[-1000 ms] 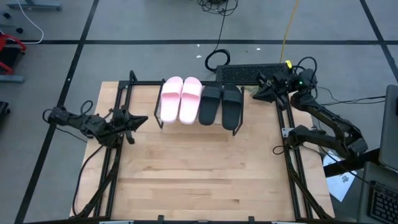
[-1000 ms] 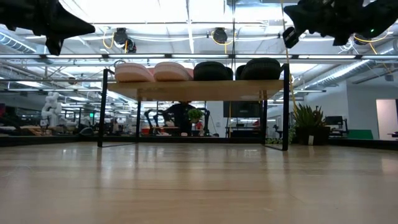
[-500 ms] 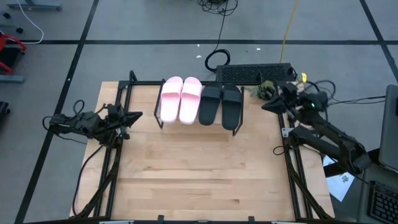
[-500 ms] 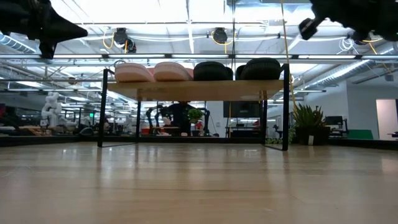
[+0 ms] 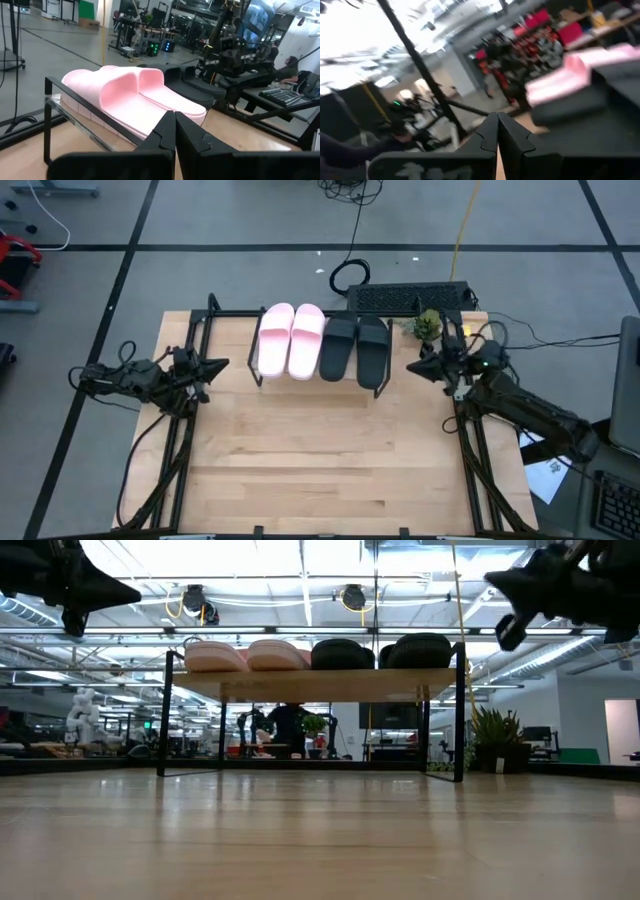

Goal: Pick and place slides into the shelf
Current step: Return to Home position

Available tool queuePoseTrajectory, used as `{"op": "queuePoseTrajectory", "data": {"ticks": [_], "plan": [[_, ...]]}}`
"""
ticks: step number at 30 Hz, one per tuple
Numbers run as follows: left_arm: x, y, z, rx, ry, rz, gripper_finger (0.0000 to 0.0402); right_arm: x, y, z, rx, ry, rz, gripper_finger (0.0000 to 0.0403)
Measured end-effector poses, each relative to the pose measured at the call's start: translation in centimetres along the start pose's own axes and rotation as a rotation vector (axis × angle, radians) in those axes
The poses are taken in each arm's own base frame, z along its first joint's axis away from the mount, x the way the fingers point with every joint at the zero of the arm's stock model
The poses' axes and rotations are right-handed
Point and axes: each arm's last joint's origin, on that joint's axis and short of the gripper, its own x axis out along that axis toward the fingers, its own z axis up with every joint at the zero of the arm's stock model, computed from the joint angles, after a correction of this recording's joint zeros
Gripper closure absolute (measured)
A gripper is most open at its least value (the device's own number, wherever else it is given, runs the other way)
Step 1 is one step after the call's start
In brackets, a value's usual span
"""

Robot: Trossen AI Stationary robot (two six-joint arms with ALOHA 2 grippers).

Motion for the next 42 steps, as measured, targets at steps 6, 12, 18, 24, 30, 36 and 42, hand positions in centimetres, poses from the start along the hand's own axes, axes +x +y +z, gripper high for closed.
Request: {"op": "queuePoseTrajectory", "data": {"ticks": [6,12,18,24,30,36,42], "plan": [[0.0,0.1,-0.2,0.009,0.014,0.013,0.0401,1.3,-0.4,-2.6,-0.039,0.093,-0.15,0.0403],[0.0,0.3,-0.6,0.013,0.05,0.045,0.0401,2.4,0.5,-4.1,-0.141,0.091,-0.299,0.0403],[0.0,0.3,-0.7,0.014,0.051,0.045,0.0401,3.0,1.6,-5.3,-0.198,0.096,-0.392,0.0403],[-0.1,0.5,-1.2,0.031,0.102,0.047,0.0401,3.1,2.8,-5.8,-0.23,0.095,-0.383,0.0403],[-0.2,0.6,-2.0,-0.025,0.194,0.021,0.0401,3.0,2.8,-6.3,-0.231,0.137,-0.392,0.0403],[-0.2,0.7,-2.0,0.012,0.187,0.039,0.0401,2.9,2.7,-6.2,-0.265,0.126,-0.44,0.0403],[0.2,0.6,-2.7,0.01,0.174,0.047,0.0401,2.8,2.5,-6.5,-0.252,0.155,-0.454,0.0403]]}}
